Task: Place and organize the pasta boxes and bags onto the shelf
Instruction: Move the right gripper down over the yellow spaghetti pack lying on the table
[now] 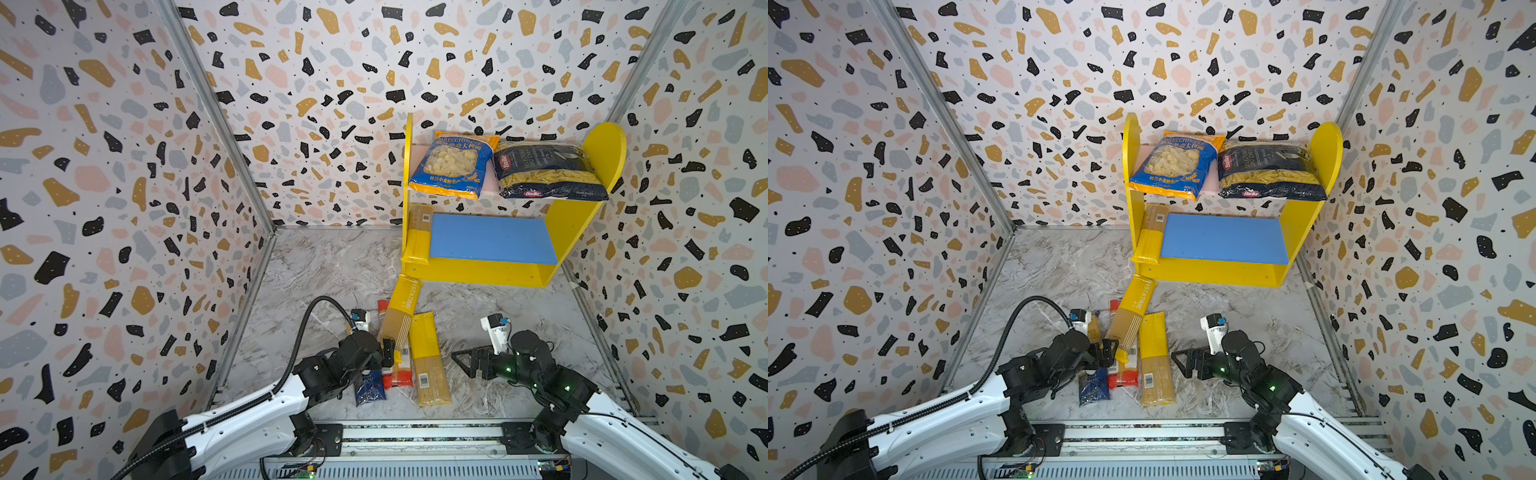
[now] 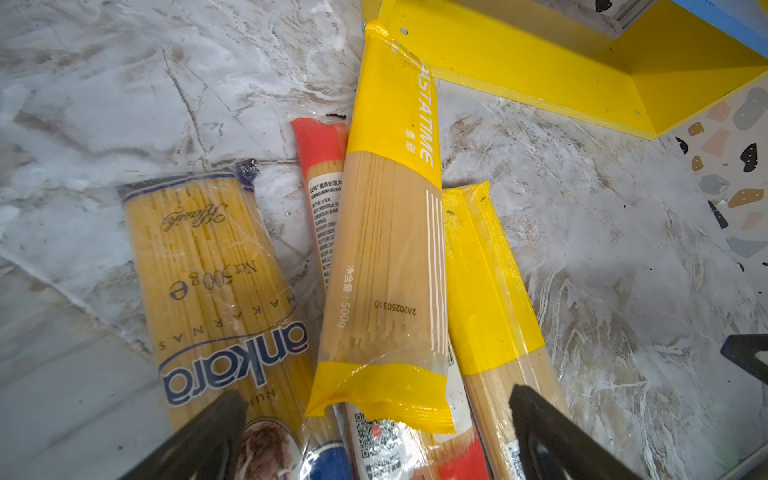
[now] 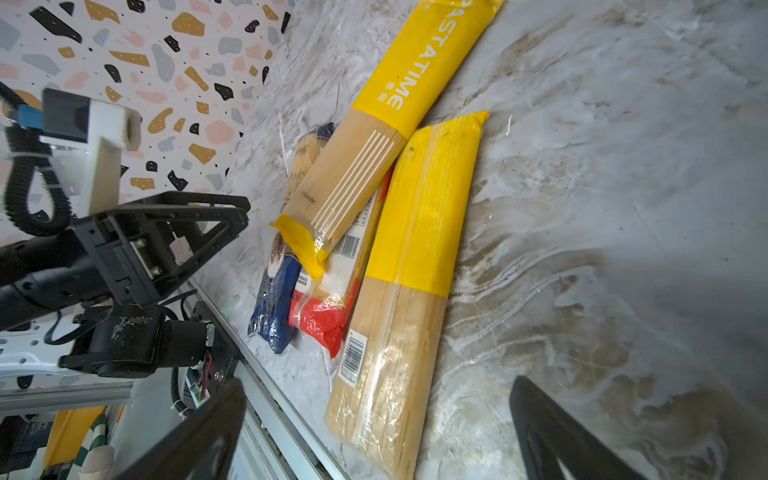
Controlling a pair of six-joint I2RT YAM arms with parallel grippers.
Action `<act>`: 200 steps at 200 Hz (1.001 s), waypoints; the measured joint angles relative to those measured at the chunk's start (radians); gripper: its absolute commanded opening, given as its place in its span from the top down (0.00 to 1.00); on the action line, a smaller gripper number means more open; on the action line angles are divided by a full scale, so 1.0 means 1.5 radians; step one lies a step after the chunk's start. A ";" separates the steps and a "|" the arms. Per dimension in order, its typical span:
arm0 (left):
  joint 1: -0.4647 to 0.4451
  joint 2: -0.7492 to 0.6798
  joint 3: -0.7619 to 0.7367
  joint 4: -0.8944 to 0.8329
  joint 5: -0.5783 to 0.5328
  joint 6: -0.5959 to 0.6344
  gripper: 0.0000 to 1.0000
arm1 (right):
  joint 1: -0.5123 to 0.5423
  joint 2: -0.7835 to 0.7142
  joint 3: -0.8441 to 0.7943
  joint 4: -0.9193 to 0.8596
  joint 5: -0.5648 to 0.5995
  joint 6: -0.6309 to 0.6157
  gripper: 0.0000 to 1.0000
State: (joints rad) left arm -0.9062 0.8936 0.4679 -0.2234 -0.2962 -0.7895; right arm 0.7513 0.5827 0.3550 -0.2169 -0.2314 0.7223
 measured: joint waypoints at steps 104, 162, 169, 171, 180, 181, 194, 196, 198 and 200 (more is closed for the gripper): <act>0.000 0.000 -0.031 0.015 -0.002 0.005 0.00 | 0.109 0.183 0.009 0.040 0.100 0.021 0.01; 0.000 -0.037 -0.033 0.004 -0.027 0.007 0.00 | 0.226 0.344 0.121 0.016 0.239 0.024 0.00; 0.000 -0.048 -0.034 0.001 -0.032 0.007 0.00 | 0.232 0.358 0.128 0.016 0.247 0.025 0.00; 0.000 -0.051 -0.035 0.000 -0.033 0.007 0.00 | 0.235 0.362 0.130 0.015 0.251 0.025 0.00; 0.000 -0.067 -0.037 -0.004 -0.039 0.005 0.00 | 0.244 0.382 0.138 0.013 0.261 0.026 0.00; 0.000 -0.069 -0.037 -0.004 -0.039 0.005 0.00 | 0.245 0.384 0.139 0.013 0.262 0.026 0.00; 0.000 -0.095 -0.040 -0.013 -0.047 0.002 0.00 | 0.259 0.413 0.151 0.005 0.279 0.027 0.00; 0.000 -0.097 -0.040 -0.014 -0.048 0.001 0.01 | 0.260 0.416 0.153 0.004 0.281 0.028 0.00; 0.000 -0.101 -0.041 -0.015 -0.049 0.001 0.00 | 0.262 0.420 0.155 0.003 0.284 0.028 0.00; 0.000 -0.106 -0.041 -0.017 -0.051 -0.001 0.00 | 0.264 0.424 0.157 0.002 0.286 0.029 0.00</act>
State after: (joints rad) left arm -0.9062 0.7353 0.4057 -0.2481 -0.3729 -0.7902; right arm 1.1469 1.2194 0.5911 -0.2142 0.1970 0.7654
